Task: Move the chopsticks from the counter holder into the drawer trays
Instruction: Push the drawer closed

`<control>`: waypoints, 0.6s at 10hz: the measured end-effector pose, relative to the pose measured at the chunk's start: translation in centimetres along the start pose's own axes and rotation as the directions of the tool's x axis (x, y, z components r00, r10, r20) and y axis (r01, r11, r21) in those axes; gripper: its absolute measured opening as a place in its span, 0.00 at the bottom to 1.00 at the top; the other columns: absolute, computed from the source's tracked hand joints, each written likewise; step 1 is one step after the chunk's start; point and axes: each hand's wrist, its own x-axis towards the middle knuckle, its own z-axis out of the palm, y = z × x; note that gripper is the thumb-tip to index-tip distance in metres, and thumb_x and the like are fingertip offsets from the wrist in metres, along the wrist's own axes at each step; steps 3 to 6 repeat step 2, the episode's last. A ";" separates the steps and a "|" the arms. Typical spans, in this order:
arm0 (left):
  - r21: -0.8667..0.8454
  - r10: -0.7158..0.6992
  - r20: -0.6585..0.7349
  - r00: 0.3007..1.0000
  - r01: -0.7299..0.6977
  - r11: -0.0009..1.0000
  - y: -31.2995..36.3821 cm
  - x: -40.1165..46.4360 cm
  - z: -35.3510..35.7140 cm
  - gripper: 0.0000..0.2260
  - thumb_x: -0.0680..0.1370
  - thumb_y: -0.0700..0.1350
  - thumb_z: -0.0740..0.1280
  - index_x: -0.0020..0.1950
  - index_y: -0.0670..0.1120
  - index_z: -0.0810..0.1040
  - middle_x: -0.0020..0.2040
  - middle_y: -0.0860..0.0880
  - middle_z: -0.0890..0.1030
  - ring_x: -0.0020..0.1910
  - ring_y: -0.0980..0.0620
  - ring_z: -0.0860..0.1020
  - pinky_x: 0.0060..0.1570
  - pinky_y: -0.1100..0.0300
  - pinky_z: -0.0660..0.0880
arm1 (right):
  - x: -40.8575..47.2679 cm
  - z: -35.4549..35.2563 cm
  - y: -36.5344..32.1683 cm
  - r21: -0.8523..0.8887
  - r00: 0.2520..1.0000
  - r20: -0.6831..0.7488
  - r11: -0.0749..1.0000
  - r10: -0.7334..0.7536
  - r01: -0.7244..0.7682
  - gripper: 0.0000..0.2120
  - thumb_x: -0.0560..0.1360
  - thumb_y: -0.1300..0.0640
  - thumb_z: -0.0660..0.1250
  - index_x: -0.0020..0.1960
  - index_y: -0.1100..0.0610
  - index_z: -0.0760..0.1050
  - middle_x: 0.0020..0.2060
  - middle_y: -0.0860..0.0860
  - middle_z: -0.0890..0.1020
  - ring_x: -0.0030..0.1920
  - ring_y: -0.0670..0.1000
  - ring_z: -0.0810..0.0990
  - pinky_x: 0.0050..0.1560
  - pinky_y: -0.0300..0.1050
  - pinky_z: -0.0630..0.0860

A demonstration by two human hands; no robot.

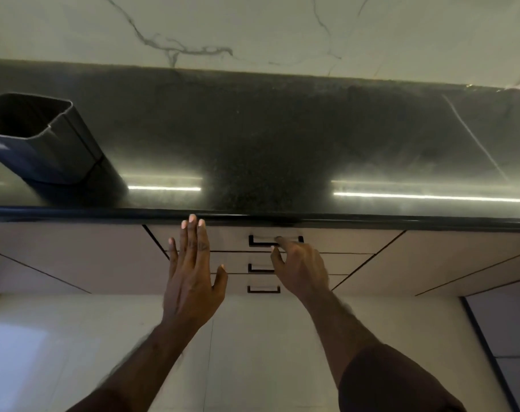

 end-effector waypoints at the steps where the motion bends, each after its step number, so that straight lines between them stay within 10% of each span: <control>1: -0.006 0.066 -0.024 0.998 -0.066 0.998 1.8 1.2 -2.0 0.43 0.75 0.45 0.68 0.78 0.43 0.41 0.79 0.42 0.45 0.78 0.47 0.42 0.75 0.44 0.45 | 0.7 -3.5 -1.6 0.011 0.992 -0.093 0.996 -0.084 0.085 0.18 0.79 0.48 0.62 0.66 0.54 0.75 0.56 0.53 0.84 0.53 0.53 0.83 0.52 0.44 0.76; 6: 0.035 0.114 -0.012 0.993 -0.113 0.993 3.3 2.9 -5.0 0.43 0.75 0.45 0.67 0.77 0.43 0.38 0.79 0.43 0.41 0.77 0.49 0.38 0.75 0.45 0.42 | 1.5 -7.7 -3.6 0.037 0.968 -0.218 0.991 -0.121 0.132 0.18 0.78 0.48 0.63 0.64 0.54 0.76 0.55 0.52 0.84 0.53 0.53 0.83 0.53 0.48 0.79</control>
